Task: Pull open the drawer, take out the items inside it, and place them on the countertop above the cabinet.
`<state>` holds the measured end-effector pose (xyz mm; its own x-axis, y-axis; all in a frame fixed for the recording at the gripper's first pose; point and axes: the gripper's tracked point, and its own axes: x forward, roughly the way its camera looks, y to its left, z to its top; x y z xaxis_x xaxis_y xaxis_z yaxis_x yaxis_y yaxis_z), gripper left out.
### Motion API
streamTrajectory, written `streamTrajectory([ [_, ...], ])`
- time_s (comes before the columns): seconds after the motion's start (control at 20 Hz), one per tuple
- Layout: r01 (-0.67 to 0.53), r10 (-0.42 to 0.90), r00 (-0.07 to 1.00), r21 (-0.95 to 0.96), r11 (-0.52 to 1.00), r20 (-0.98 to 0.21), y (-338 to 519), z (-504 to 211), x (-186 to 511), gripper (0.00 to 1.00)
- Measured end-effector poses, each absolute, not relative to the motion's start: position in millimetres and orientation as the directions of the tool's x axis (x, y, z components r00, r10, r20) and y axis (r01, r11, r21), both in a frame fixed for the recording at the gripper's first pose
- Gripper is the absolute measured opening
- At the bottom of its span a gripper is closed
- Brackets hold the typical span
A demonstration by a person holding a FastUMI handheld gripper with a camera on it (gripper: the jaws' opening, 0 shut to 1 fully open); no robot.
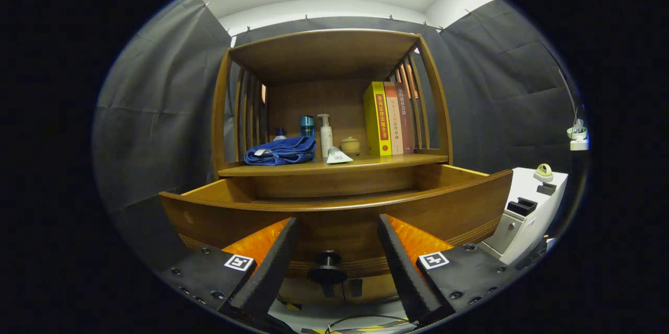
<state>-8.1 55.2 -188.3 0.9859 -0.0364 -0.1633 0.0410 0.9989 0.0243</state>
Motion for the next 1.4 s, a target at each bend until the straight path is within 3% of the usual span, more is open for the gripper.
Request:
streamTrajectory([
  [0.6, 0.029, -0.015, 0.981, 0.071, 0.997, -0.192, 57, -190, 17, 0.99],
  [1.4, 0.035, -0.024, 0.98, 0.05, 0.998, -0.197, 53, -201, 143, 0.99],
])
